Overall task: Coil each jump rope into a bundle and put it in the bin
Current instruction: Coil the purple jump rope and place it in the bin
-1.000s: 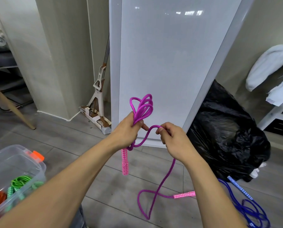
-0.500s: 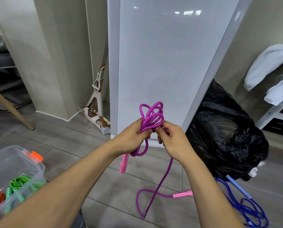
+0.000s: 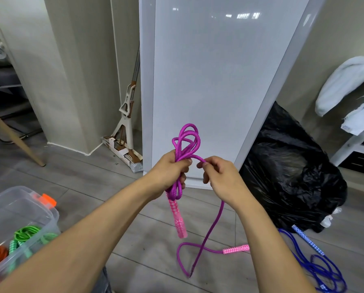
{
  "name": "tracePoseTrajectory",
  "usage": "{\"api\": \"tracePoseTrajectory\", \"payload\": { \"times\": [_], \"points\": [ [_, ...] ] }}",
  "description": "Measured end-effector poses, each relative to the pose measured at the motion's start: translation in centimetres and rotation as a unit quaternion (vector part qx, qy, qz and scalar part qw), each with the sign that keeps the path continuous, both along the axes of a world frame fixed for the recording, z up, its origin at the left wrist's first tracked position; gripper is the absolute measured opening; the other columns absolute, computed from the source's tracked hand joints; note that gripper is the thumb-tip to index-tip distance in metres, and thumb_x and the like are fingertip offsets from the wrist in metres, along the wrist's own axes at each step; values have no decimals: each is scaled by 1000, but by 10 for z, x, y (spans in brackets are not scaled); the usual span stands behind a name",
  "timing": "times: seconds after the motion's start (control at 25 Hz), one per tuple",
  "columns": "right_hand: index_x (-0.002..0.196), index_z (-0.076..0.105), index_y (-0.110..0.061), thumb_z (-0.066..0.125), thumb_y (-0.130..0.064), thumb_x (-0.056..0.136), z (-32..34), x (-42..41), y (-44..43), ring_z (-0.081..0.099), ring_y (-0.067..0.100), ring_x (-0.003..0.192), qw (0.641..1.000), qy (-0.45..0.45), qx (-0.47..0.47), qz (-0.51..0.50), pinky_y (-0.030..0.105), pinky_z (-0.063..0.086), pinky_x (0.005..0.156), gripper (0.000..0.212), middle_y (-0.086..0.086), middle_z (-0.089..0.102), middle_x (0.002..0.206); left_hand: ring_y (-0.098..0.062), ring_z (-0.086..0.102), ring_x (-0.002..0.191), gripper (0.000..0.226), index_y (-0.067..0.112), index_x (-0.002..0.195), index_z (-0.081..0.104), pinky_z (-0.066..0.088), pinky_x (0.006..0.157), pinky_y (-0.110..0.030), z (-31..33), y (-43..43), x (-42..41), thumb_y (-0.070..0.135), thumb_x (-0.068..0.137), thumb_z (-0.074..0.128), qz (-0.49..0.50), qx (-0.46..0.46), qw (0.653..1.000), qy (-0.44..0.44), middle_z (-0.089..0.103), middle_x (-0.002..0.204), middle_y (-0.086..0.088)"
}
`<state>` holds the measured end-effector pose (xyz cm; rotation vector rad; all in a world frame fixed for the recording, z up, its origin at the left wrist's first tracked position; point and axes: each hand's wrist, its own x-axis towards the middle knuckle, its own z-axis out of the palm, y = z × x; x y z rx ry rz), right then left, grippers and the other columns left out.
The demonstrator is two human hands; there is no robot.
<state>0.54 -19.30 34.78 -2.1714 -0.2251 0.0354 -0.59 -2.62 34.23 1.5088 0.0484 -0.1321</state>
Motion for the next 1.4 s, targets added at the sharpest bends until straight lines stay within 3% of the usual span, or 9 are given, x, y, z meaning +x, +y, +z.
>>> {"api": "tracePoseTrajectory", "payload": {
  "times": [0.16, 0.28, 0.36, 0.56, 0.76, 0.92, 1.12, 1.24, 1.4],
  "points": [
    [75, 64, -4, 61, -57, 91, -2, 3, -11, 48, 16, 56, 995, -13, -49, -81, 30, 38, 57, 55, 16, 68, 75, -14, 32, 40, 10, 12, 85, 51, 28, 44, -23, 5, 7, 5, 8, 93, 49, 124, -97, 985, 68, 37, 50, 4],
    [81, 70, -10, 56, -32, 98, 4, 6, -22, 44, 14, 53, 996, -9, -16, -90, 27, 35, 51, 31, 10, 62, 69, -12, 32, 39, 11, 13, 81, 50, 29, 43, -21, 7, 22, 10, 7, 89, 46, 241, -168, 951, 92, 35, 47, 5],
    [85, 72, -16, 49, -18, 99, 6, 7, -25, 42, 13, 51, 995, -21, 12, -98, 26, 33, 49, 27, 1, 57, 64, -13, 32, 42, 11, 13, 80, 47, 31, 47, -23, 6, 30, 12, 7, 88, 45, 275, -195, 936, 102, 34, 47, 5],
    [96, 68, -17, 44, -9, 101, 4, 7, -11, 37, 3, 40, 983, -54, 119, -132, 19, 31, 43, 26, -6, 49, 60, -17, 38, 49, 13, 12, 81, 48, 35, 52, -27, 5, 20, 13, 9, 94, 45, 212, -197, 951, 110, 40, 53, 0],
    [96, 65, -15, 65, -17, 96, -2, 3, 10, 62, 0, 57, 969, -85, 181, -143, 21, 48, 59, 2, 2, 72, 82, -24, 62, 59, 7, 5, 102, 52, 55, 58, -36, 1, -2, 3, 11, 101, 48, 106, -131, 981, 92, 68, 78, -13],
    [85, 69, -16, 73, -17, 91, -9, -1, 21, 68, 9, 65, 978, -80, 149, -122, 27, 56, 63, 7, -3, 73, 77, -30, 72, 78, 16, 2, 107, 58, 61, 76, -47, -6, -9, 2, 14, 102, 49, 71, -114, 989, 59, 76, 93, -14],
    [92, 75, -17, 68, -17, 94, -12, -10, 28, 69, 0, 64, 995, -54, 76, -32, 9, 47, 56, 7, -6, 74, 82, -41, 69, 91, 21, -1, 100, 66, 57, 86, -57, -15, -8, 5, 13, 101, 51, 90, -89, 991, 52, 69, 94, -27],
    [97, 75, -27, 65, -19, 94, -14, -12, 33, 66, 3, 69, 999, -44, 25, 8, 13, 45, 62, 13, -11, 71, 93, -34, 65, 72, 16, 1, 89, 62, 58, 81, -56, -14, -4, 7, 10, 100, 53, 136, -74, 986, 65, 61, 77, -19],
    [92, 66, -28, 66, -30, 94, -11, -12, 32, 61, 5, 69, 999, -32, 18, -19, 23, 42, 61, 4, -10, 69, 84, -21, 69, 62, 11, 6, 95, 51, 60, 65, -42, 0, 8, 15, 6, 103, 44, 216, -192, 956, 47, 60, 77, -9]
  ]
}}
